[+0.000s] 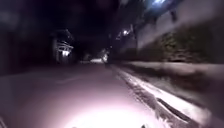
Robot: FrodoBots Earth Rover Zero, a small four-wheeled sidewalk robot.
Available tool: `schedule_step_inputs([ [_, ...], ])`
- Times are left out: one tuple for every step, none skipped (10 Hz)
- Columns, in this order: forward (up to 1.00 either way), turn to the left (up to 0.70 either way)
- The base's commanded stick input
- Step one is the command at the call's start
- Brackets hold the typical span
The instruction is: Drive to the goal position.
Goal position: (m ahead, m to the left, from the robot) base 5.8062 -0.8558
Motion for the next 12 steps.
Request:
schedule_step_inputs([
  [0.7, 0.0],
  [0.7, 0.0],
  [0.7, 0.0],
  [0.7, 0.0],
  [0.7, 0.0],
  [0.7, 0.0],
  [0.7, 0.0],
  [0.7, 0.0],
  [0.7, 0.0],
  [0.7, 0.0],
  [0.7, 0.0],
  [0.7, 0.0],
])
